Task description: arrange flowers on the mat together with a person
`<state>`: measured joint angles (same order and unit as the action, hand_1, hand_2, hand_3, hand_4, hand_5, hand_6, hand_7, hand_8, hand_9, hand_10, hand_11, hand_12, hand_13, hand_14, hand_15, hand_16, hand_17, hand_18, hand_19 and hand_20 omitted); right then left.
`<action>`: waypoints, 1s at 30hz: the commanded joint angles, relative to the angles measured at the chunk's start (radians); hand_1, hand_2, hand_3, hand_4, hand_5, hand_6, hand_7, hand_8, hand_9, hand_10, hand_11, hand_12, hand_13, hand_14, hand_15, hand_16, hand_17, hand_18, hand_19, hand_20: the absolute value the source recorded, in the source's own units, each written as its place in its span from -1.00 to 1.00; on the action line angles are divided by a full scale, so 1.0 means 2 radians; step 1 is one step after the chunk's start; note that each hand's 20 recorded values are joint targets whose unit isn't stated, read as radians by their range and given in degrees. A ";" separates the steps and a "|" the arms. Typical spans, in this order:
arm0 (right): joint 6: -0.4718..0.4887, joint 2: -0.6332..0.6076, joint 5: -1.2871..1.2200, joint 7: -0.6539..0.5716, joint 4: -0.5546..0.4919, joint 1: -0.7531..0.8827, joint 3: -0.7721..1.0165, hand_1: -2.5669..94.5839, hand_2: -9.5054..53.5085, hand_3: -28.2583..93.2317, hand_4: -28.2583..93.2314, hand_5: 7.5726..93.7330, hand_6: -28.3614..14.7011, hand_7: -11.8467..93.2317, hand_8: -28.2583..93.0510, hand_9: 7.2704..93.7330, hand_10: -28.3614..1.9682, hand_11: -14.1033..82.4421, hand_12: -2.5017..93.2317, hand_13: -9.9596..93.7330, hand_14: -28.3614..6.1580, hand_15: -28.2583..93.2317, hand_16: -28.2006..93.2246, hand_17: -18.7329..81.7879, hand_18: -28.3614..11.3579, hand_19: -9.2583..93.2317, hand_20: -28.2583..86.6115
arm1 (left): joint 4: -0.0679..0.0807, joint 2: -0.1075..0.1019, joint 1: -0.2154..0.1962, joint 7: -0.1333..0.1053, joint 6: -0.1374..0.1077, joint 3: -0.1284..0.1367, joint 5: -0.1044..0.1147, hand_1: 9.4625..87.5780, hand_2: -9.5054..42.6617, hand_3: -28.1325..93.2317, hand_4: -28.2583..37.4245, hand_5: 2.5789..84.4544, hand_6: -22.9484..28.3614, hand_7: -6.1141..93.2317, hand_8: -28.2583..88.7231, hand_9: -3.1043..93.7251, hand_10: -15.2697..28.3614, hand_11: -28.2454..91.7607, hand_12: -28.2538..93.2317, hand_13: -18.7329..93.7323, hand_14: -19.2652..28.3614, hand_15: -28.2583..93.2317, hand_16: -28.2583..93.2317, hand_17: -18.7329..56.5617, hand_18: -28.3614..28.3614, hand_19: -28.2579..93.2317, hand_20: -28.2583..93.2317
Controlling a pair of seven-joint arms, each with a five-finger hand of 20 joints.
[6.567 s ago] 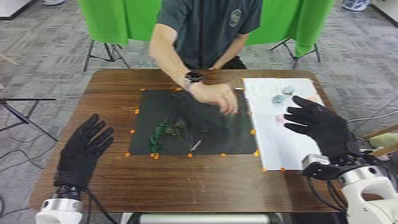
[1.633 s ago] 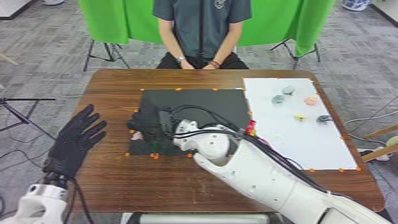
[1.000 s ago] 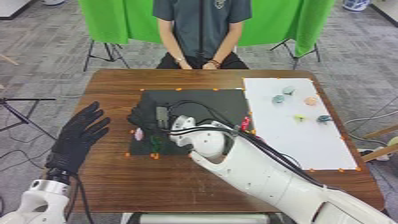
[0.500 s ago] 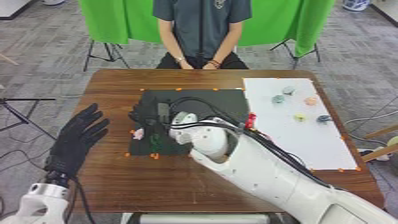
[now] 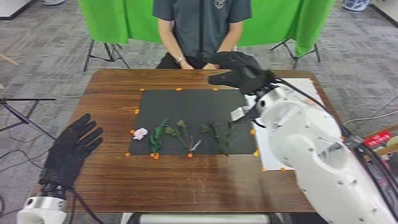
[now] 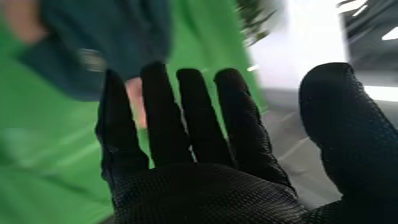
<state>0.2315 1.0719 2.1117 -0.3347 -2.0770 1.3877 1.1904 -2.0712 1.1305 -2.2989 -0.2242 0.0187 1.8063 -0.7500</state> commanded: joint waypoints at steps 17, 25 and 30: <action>-0.096 0.022 -0.542 0.155 -0.082 0.414 0.363 -0.59 -0.72 0.84 -0.90 -0.27 0.10 -0.53 -0.67 -0.31 -0.04 -0.51 -0.46 -0.23 -0.10 -0.32 0.02 -0.51 -0.69 0.01 -0.05 | 0.003 0.023 0.012 -0.015 0.011 -0.028 0.005 -0.55 -0.64 0.61 -0.88 -0.37 0.00 -0.44 -0.70 -0.48 0.18 -0.20 -0.28 -0.31 0.35 -0.20 -0.47 -0.76 0.73 0.15 -0.36; -0.069 0.041 -0.546 0.150 -0.089 0.421 0.413 -0.58 -0.71 0.83 -0.90 -0.27 0.07 -0.52 -0.68 -0.32 -0.11 -0.48 -0.46 -0.21 -0.13 -0.26 0.00 -0.49 -0.70 0.03 -0.04 | 0.020 0.028 0.045 -0.007 0.026 -0.062 0.022 -0.53 -0.63 0.61 -0.87 -0.38 0.00 -0.43 -0.71 -0.49 0.18 -0.19 -0.27 -0.31 0.35 -0.20 -0.47 -0.76 0.72 0.15 -0.35; -0.121 0.025 -0.537 0.133 -0.096 0.427 0.390 -0.58 -0.69 0.83 -0.90 -0.27 0.07 -0.51 -0.68 -0.30 -0.11 -0.46 -0.46 -0.20 -0.14 -0.20 -0.06 -0.50 -0.70 0.04 -0.05 | 0.021 0.034 0.050 -0.006 0.027 -0.062 0.018 -0.53 -0.63 0.61 -0.87 -0.38 0.00 -0.42 -0.71 -0.49 0.18 -0.18 -0.27 -0.31 0.35 -0.20 -0.47 -0.76 0.72 0.15 -0.35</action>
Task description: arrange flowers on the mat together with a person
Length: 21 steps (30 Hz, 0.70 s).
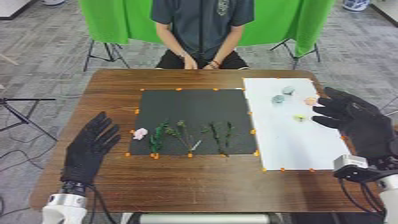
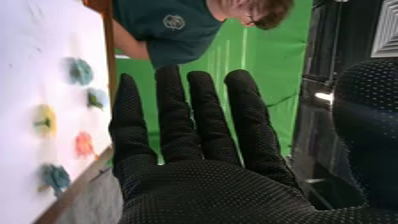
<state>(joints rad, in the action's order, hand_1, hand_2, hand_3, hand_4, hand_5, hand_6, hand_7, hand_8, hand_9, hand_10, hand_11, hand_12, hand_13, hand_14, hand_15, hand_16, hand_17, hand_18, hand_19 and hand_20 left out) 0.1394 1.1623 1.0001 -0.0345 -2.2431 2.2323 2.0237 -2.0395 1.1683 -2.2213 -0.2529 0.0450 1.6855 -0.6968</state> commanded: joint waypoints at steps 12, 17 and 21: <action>-0.053 -0.030 0.036 -0.038 0.005 -0.030 -0.053 -0.52 -0.75 0.84 -0.90 -0.26 0.08 -0.47 -0.69 -0.28 -0.10 -0.41 -0.47 -0.19 -0.10 -0.15 -0.10 -0.47 -0.66 0.10 -0.03 | 0.006 0.029 0.016 0.020 0.027 0.001 -0.022 -0.53 -0.63 0.61 -0.86 -0.37 0.01 -0.43 -0.71 -0.48 0.18 -0.18 -0.28 -0.30 0.36 -0.18 -0.47 -0.76 0.72 0.15 -0.35; -0.059 -0.023 0.044 -0.036 0.002 -0.022 -0.053 -0.51 -0.74 0.84 -0.90 -0.26 0.08 -0.46 -0.70 -0.28 -0.09 -0.41 -0.48 -0.19 -0.09 -0.13 -0.11 -0.47 -0.66 0.10 -0.04 | 0.003 0.034 0.004 0.024 0.022 0.005 -0.019 -0.53 -0.63 0.61 -0.86 -0.36 0.01 -0.43 -0.71 -0.48 0.19 -0.17 -0.28 -0.30 0.36 -0.18 -0.47 -0.76 0.72 0.16 -0.35; -0.055 -0.027 0.051 -0.033 0.002 -0.029 -0.054 -0.51 -0.74 0.84 -0.90 -0.26 0.08 -0.45 -0.70 -0.28 -0.09 -0.40 -0.48 -0.19 -0.09 -0.13 -0.12 -0.47 -0.66 0.10 -0.04 | 0.000 0.033 0.007 0.023 0.019 0.007 -0.020 -0.53 -0.63 0.61 -0.86 -0.35 0.01 -0.42 -0.71 -0.48 0.19 -0.17 -0.28 -0.30 0.36 -0.17 -0.48 -0.76 0.73 0.16 -0.35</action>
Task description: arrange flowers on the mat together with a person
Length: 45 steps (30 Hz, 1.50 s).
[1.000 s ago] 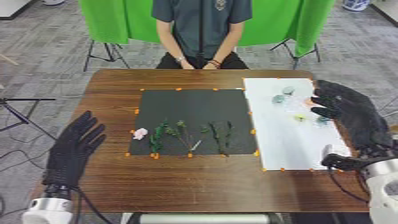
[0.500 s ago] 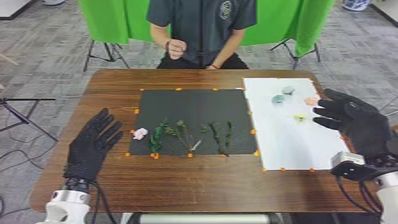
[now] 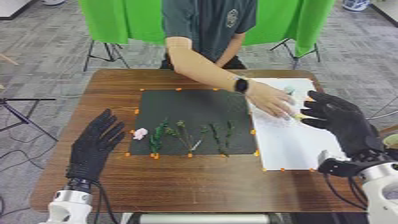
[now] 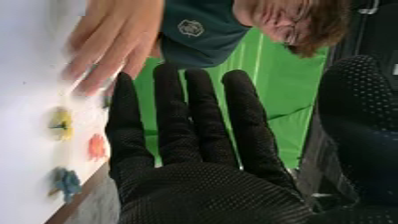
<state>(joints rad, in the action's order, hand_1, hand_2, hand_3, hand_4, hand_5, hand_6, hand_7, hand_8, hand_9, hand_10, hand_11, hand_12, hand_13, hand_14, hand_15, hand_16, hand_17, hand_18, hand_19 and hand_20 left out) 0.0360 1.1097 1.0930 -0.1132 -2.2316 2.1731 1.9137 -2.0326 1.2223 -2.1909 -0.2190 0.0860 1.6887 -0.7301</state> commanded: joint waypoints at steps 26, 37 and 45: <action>-0.001 0.015 0.006 0.027 0.028 -0.049 -0.052 -0.50 -0.77 0.85 -0.89 -0.25 0.09 -0.43 -0.71 -0.25 -0.07 -0.37 -0.48 -0.15 -0.07 -0.08 -0.14 -0.45 -0.66 0.12 -0.04 | -0.002 -0.005 0.002 0.004 -0.004 0.004 -0.005 -0.53 -0.63 0.61 -0.86 -0.34 0.02 -0.43 -0.71 -0.47 0.19 -0.17 -0.29 -0.31 0.36 -0.18 -0.48 -0.76 0.73 0.16 -0.35; 0.011 0.014 0.018 0.015 0.024 -0.037 -0.040 -0.50 -0.77 0.85 -0.89 -0.25 0.08 -0.44 -0.71 -0.26 -0.08 -0.38 -0.49 -0.16 -0.09 -0.08 -0.16 -0.46 -0.66 0.11 -0.04 | -0.001 -0.003 -0.001 0.007 0.000 0.004 -0.007 -0.53 -0.62 0.61 -0.86 -0.34 0.02 -0.43 -0.71 -0.47 0.19 -0.17 -0.29 -0.30 0.37 -0.17 -0.48 -0.76 0.73 0.16 -0.35; 0.013 0.008 0.017 0.012 0.025 -0.037 -0.040 -0.50 -0.77 0.85 -0.89 -0.25 0.08 -0.44 -0.70 -0.26 -0.09 -0.38 -0.48 -0.16 -0.09 -0.08 -0.16 -0.46 -0.65 0.11 -0.04 | 0.001 -0.003 -0.002 0.012 0.002 0.003 -0.005 -0.53 -0.62 0.61 -0.86 -0.34 0.02 -0.43 -0.71 -0.47 0.19 -0.18 -0.29 -0.30 0.37 -0.17 -0.48 -0.76 0.72 0.16 -0.36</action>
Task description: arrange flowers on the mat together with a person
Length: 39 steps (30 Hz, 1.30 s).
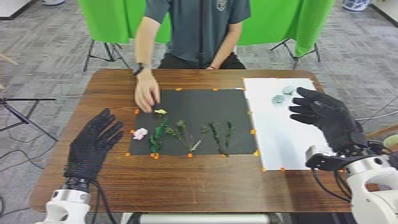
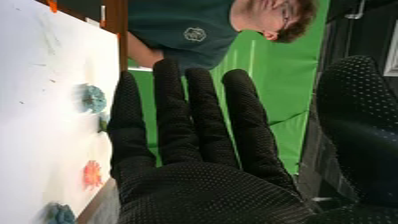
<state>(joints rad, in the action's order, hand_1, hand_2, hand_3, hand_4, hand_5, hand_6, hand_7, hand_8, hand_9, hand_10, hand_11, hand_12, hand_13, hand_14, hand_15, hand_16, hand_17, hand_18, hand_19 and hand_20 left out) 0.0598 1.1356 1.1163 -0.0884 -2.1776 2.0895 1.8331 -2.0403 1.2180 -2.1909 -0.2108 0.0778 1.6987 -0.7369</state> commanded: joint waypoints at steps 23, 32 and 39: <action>-0.068 -0.159 0.351 0.020 0.102 -0.098 -0.041 -0.35 -0.98 0.82 -0.96 -0.27 0.18 -0.29 -0.76 -0.24 0.10 -0.27 -0.49 -0.02 0.01 0.18 -0.21 -0.31 -0.59 0.44 0.14 | -0.001 -0.003 -0.015 0.006 0.001 0.003 -0.001 -0.53 -0.62 0.61 -0.86 -0.34 0.02 -0.44 -0.70 -0.47 0.19 -0.18 -0.28 -0.30 0.37 -0.18 -0.48 -0.76 0.73 0.16 -0.35; -0.026 -0.220 0.626 -0.063 0.176 -0.156 -0.103 -0.31 -1.00 0.83 -1.00 -0.42 0.23 -0.25 -0.79 -0.42 0.30 -0.30 -0.46 -0.02 -0.03 0.58 -0.27 -0.24 -0.55 0.66 0.28 | 0.000 -0.003 -0.008 0.005 -0.001 0.000 -0.001 -0.53 -0.62 0.61 -0.86 -0.34 0.02 -0.44 -0.70 -0.47 0.19 -0.18 -0.28 -0.30 0.38 -0.17 -0.48 -0.76 0.73 0.16 -0.35; -0.004 -0.236 0.679 -0.102 0.212 -0.181 -0.140 -0.23 -1.00 0.83 -1.00 -0.23 0.35 -0.12 -0.84 -0.18 0.42 -0.12 -0.48 0.14 0.03 0.73 -0.22 -0.15 -0.47 0.75 0.30 | 0.000 -0.004 -0.009 0.001 -0.004 0.000 -0.001 -0.53 -0.62 0.61 -0.86 -0.34 0.02 -0.44 -0.70 -0.47 0.19 -0.18 -0.28 -0.29 0.37 -0.17 -0.48 -0.76 0.73 0.16 -0.35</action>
<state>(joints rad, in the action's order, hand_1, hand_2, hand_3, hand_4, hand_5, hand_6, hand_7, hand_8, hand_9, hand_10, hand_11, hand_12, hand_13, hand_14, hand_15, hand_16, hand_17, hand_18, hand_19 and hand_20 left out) 0.0125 0.6843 2.1115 -0.2412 -1.7996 1.7530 1.5800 -2.0421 1.2110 -2.2050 -0.2047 0.0820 1.7016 -0.7400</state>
